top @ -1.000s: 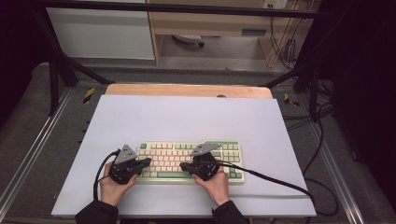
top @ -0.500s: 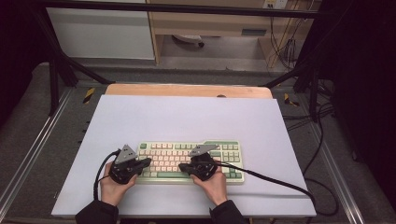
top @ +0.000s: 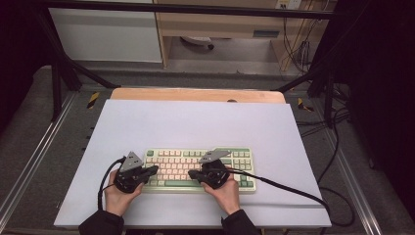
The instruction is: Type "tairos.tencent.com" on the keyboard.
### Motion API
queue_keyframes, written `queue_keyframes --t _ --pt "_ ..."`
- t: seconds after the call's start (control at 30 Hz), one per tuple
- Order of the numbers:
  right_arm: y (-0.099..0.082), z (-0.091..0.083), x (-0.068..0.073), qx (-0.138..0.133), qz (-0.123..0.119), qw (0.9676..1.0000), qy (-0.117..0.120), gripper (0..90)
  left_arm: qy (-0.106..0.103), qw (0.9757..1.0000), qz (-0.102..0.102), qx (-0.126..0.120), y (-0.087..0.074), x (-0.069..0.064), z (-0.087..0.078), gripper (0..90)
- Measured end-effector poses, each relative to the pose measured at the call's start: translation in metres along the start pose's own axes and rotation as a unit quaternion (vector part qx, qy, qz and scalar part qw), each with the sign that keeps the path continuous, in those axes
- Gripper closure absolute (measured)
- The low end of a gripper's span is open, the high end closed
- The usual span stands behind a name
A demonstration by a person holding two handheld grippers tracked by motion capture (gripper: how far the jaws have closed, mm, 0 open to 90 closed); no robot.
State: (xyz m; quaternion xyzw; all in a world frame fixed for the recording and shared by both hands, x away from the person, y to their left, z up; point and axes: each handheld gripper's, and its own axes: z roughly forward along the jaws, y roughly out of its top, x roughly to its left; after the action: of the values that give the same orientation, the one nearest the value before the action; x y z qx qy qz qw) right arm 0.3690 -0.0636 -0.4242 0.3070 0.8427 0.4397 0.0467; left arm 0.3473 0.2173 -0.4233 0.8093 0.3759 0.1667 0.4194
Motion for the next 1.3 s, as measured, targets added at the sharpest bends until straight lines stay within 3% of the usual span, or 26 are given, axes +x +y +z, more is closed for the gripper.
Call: queue_keyframes --t 0.23,0.63,0.97,1.3 --pt "0.0 -0.019 -0.009 0.001 0.0 0.9999 -0.016 90.0 -0.001 1.0 0.0 -0.002 0.001 -0.001 -0.001 89.8" --pt "-0.019 -0.043 -0.029 -0.001 0.017 0.9991 -0.038 90.0 -0.001 1.0 0.004 0.0 0.005 -0.008 0.002 89.6" --pt "-0.035 -0.055 -0.041 -0.002 0.027 0.9984 -0.05 90.0 -0.008 0.9999 0.009 -0.002 0.017 -0.014 0.009 89.5" --pt "-0.038 -0.06 -0.042 -0.003 0.028 0.9982 -0.053 90.0 -0.005 0.9998 0.017 0.003 0.032 -0.019 0.024 89.5"
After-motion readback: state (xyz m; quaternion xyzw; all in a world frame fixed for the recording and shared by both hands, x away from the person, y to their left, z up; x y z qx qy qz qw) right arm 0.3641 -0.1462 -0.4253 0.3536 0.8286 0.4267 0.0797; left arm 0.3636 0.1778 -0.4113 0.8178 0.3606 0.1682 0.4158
